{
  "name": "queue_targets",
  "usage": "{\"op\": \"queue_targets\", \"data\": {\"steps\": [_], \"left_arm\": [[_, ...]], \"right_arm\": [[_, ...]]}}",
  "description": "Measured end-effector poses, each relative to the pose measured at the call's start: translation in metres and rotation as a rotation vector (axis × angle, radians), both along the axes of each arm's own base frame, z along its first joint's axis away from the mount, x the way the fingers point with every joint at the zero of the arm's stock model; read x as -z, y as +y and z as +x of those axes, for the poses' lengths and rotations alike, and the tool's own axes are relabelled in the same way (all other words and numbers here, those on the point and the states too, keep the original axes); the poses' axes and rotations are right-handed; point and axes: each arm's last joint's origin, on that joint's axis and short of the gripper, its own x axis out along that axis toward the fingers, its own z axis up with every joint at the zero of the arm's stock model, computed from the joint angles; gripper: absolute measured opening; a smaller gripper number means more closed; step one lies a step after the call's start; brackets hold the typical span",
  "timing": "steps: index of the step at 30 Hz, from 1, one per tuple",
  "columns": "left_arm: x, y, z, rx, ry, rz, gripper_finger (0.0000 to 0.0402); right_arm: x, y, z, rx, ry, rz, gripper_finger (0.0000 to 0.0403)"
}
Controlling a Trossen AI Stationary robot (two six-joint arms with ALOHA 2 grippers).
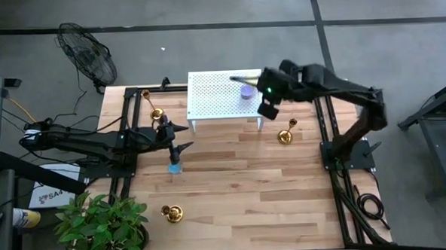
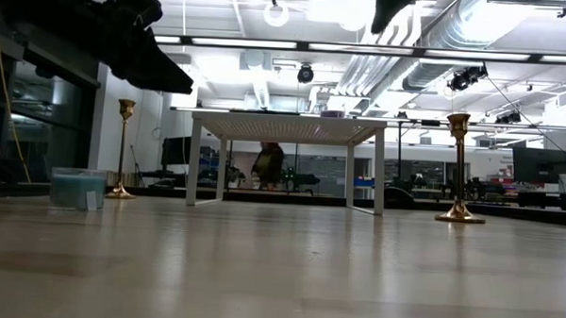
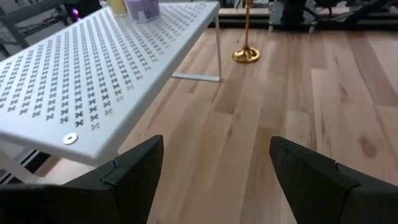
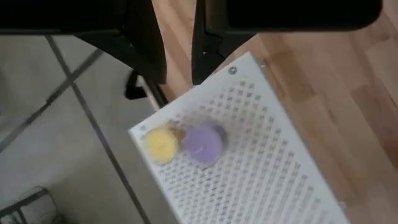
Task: Pick & Place candle stick holders
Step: Put the blue scented candle on the shelf
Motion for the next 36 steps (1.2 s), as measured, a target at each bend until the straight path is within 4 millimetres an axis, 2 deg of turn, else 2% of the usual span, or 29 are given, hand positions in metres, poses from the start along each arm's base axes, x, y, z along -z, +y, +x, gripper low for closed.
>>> {"op": "queue_targets", "data": {"steps": [9, 15, 21, 26, 31, 36], "left_arm": [[0.008, 0.0, -0.003, -0.014, 0.08, -0.014, 0.0289], [0.015, 0.002, -0.008, -0.104, 0.136, -0.093, 0.0289], [0.001, 0.003, -0.012, -0.249, 0.227, -0.224, 0.0289], [-0.016, 0.002, -0.008, -0.269, 0.355, -0.285, 0.0289], [-0.014, 0.0, 0.001, -0.304, 0.573, -0.319, 0.0289], [0.002, -0.001, 0.013, -0.334, 0.758, -0.339, 0.0289]], "right_arm": [[0.097, 0.037, -0.028, -0.165, -0.284, 0.155, 0.0071], [0.148, 0.06, -0.048, -0.236, -0.401, 0.227, 0.0071], [0.182, 0.076, -0.06, -0.332, -0.509, 0.223, 0.0071], [0.21, 0.088, -0.066, -0.434, -0.589, 0.201, 0.0071], [0.234, 0.095, -0.075, -0.488, -0.607, 0.203, 0.0071], [0.242, 0.102, -0.08, -0.508, -0.59, 0.23, 0.0071]]}}
